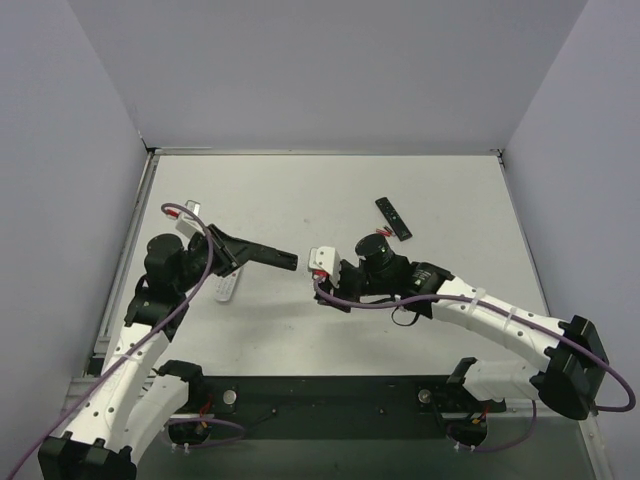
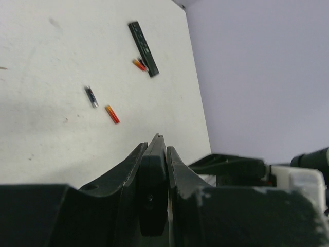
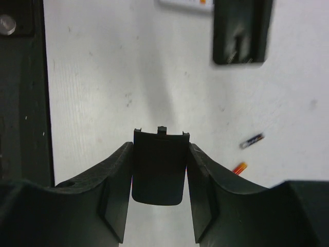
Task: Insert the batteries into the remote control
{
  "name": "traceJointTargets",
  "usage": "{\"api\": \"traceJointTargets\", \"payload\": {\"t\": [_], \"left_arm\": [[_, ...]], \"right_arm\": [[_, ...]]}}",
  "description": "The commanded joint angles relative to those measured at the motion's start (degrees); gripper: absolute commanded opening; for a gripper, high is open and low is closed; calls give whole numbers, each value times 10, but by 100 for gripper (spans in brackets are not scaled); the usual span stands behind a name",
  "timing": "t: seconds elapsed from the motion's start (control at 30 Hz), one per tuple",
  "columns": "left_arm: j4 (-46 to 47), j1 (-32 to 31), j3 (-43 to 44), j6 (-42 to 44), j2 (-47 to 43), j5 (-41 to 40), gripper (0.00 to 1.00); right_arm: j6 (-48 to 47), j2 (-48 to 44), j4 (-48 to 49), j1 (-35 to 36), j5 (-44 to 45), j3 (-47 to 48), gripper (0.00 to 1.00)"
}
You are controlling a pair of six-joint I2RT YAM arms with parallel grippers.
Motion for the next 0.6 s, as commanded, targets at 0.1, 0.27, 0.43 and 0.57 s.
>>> {"api": "traceJointTargets", "payload": {"t": [0.1, 0.27, 0.43, 0.57], "left_arm": [[41, 33, 18, -15, -7, -69, 0], [34, 33, 12, 38, -3, -73, 0], [44, 33, -22, 77, 6, -3, 0], [84, 33, -46, 105, 16, 56, 0]], "right_arm": [[2, -14, -111, -4, 6, -27, 24], [60, -10, -110, -28, 107, -31, 24], [213, 7, -127, -123, 176, -38, 26], [281, 47, -168, -186, 223, -35, 27]]}}
